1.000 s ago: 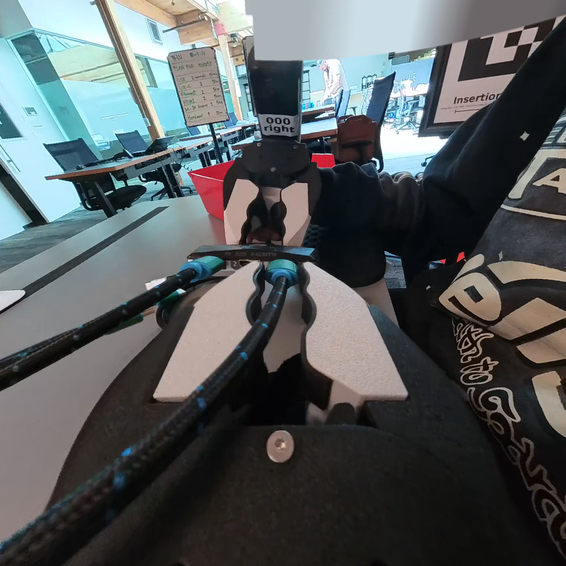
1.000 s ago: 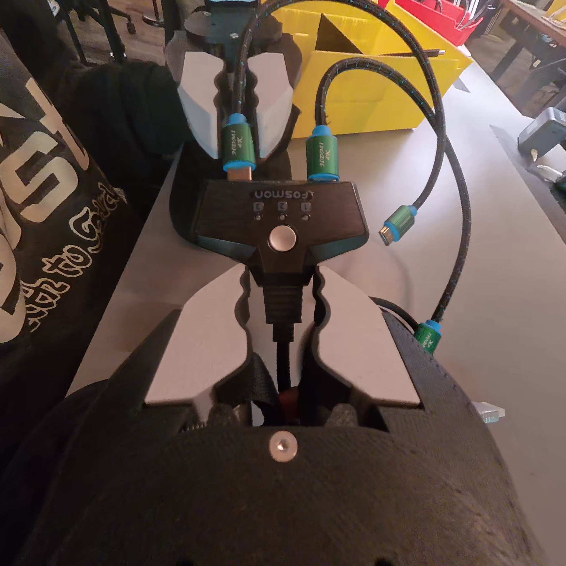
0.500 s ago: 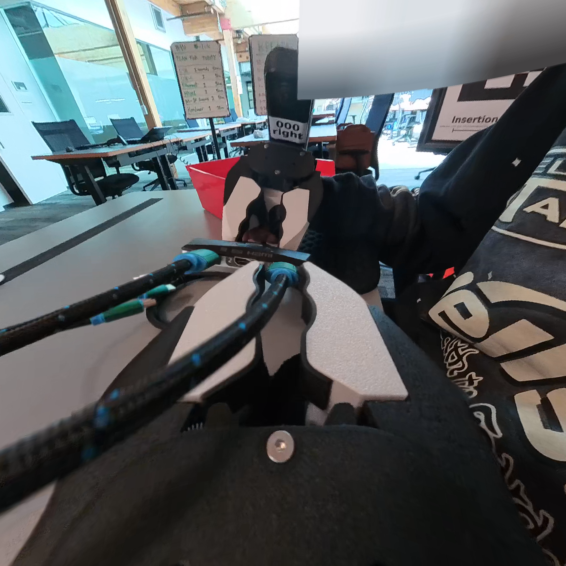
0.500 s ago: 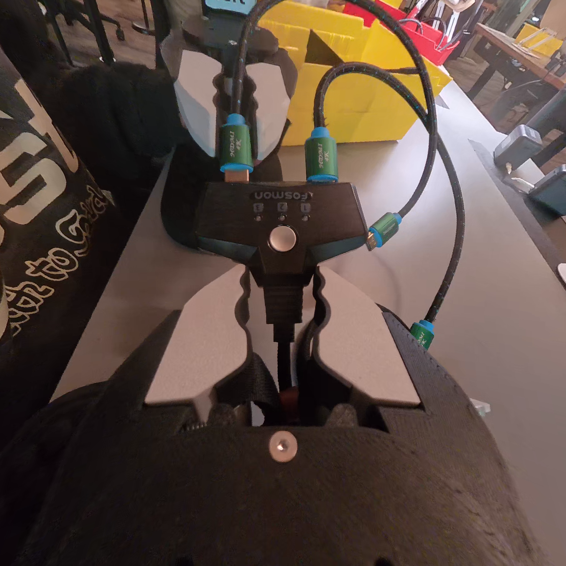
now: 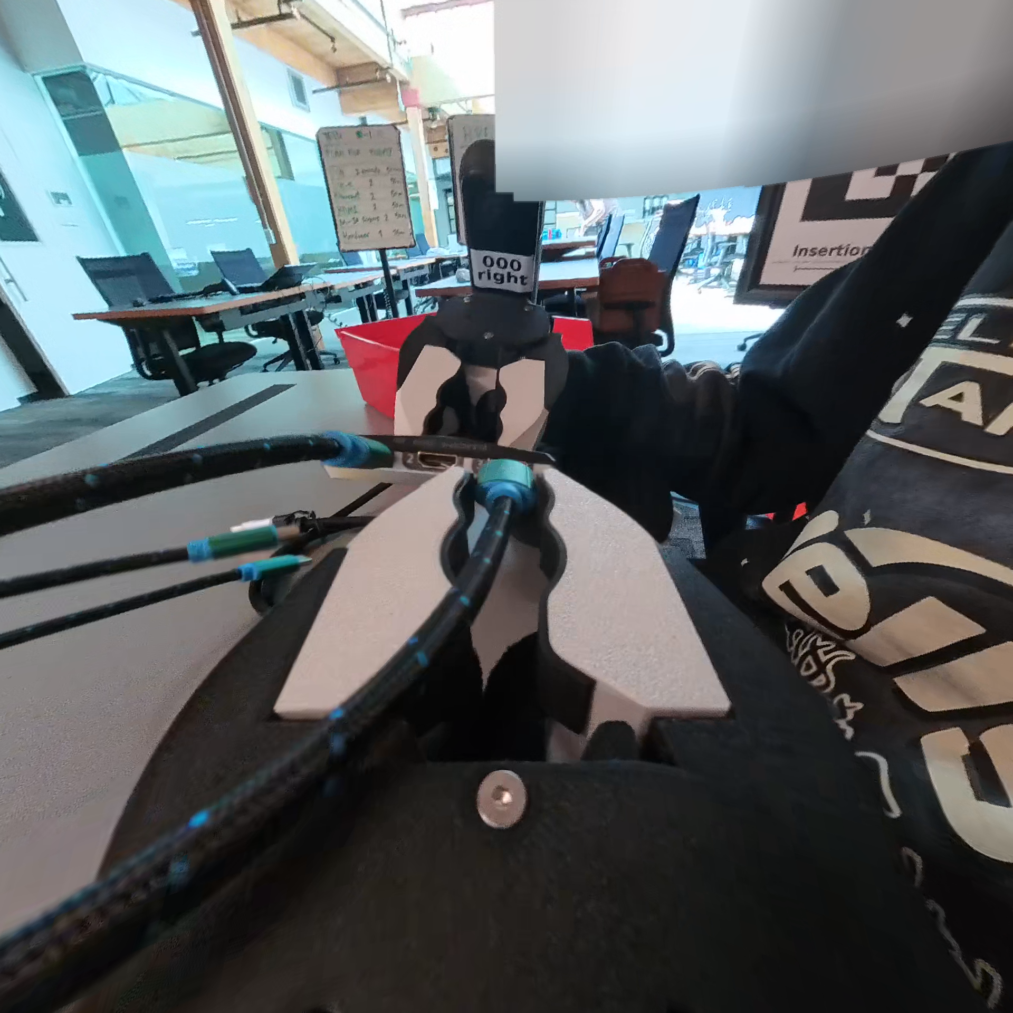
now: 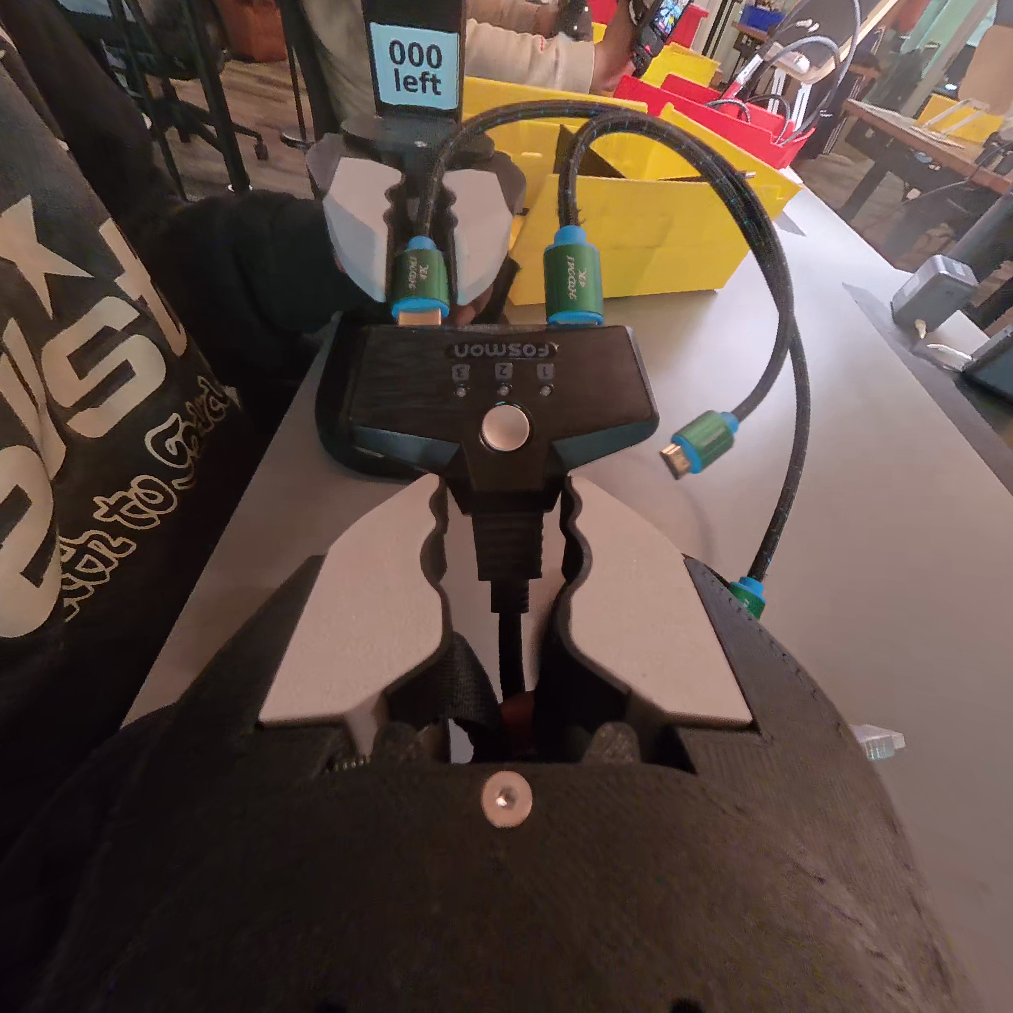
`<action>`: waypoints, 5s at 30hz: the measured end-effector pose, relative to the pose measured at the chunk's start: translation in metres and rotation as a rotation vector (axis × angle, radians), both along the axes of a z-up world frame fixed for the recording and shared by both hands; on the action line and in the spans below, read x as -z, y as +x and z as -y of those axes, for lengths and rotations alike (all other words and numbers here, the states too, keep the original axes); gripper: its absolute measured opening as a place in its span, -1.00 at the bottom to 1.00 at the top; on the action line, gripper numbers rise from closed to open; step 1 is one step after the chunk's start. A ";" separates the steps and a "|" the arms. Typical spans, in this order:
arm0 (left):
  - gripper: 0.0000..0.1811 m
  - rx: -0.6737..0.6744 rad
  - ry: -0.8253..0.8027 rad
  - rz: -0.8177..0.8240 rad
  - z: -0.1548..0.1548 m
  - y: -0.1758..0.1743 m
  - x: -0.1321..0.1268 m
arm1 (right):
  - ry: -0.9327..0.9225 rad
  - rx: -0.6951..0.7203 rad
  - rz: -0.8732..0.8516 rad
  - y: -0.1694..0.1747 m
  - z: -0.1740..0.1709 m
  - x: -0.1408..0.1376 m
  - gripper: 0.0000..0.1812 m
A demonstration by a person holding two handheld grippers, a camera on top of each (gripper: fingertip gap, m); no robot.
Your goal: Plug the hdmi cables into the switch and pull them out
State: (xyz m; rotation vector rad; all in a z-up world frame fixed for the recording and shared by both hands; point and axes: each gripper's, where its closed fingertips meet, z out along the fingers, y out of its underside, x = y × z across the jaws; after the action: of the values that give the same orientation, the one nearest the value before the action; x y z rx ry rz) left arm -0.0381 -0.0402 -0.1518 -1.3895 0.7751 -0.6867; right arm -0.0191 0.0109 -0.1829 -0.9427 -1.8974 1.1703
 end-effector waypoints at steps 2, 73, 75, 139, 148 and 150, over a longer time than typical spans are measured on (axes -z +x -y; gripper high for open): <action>-0.77 0.003 -0.001 0.006 0.000 0.000 -0.001 | 0.003 0.002 -0.005 0.000 0.000 0.000 -0.56; -0.76 -0.014 0.093 0.037 0.001 0.010 -0.010 | -0.111 -0.019 -0.021 -0.008 0.008 -0.001 -0.57; -0.76 -0.019 0.094 0.030 0.000 0.011 -0.008 | -0.116 -0.015 -0.011 -0.010 0.008 0.002 -0.57; -0.66 -0.307 0.243 0.183 -0.019 -0.035 -0.026 | -0.194 1.783 -0.396 0.263 -0.225 -0.043 -0.60; -0.67 -0.308 0.249 0.180 -0.019 -0.035 -0.026 | -0.158 1.724 0.347 0.242 -0.233 0.033 -0.59; -0.67 -0.309 0.252 0.180 -0.018 -0.035 -0.026 | -0.105 1.691 0.556 0.244 -0.232 0.055 -0.59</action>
State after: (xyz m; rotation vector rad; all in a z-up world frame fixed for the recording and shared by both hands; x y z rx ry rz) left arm -0.0733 -0.0219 -0.1255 -1.1666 0.4725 -0.4479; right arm 0.2249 0.2427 -0.2378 -2.3093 -0.6617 -0.0791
